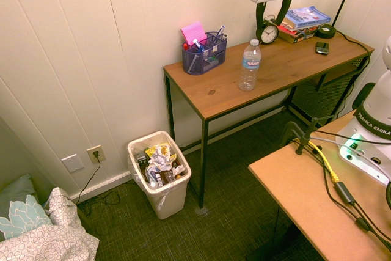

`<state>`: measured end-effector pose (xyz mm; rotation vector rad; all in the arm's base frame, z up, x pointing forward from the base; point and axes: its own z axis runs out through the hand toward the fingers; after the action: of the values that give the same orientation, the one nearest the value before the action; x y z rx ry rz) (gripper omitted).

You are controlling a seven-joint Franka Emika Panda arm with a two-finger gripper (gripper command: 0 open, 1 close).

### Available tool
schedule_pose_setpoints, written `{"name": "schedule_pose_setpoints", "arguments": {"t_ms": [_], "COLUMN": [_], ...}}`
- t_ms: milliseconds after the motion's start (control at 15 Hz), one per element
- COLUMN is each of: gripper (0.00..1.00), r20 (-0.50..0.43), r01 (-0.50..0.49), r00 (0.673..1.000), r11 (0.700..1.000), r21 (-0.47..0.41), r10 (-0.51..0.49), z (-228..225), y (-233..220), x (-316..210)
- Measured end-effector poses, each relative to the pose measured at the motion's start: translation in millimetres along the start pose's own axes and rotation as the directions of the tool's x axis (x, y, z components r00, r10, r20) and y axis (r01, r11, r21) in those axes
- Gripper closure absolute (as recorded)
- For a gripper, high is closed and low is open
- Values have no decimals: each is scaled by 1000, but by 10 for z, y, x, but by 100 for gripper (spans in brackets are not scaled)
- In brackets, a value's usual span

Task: Throw the bottle in the trash bin

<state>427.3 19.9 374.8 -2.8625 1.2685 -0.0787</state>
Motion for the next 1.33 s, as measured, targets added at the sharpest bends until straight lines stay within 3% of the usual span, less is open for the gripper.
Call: {"name": "schedule_pose_setpoints", "arguments": {"t_ms": [533, 1333], "gripper": [0, 0], "r20": [27, 74], "r01": [56, 66], "r00": [998, 996], "r11": [998, 991], "r21": [17, -112], "r10": [-57, -58], "z": [345, 841], "y": [-424, -586], "x": [-376, -719]}}
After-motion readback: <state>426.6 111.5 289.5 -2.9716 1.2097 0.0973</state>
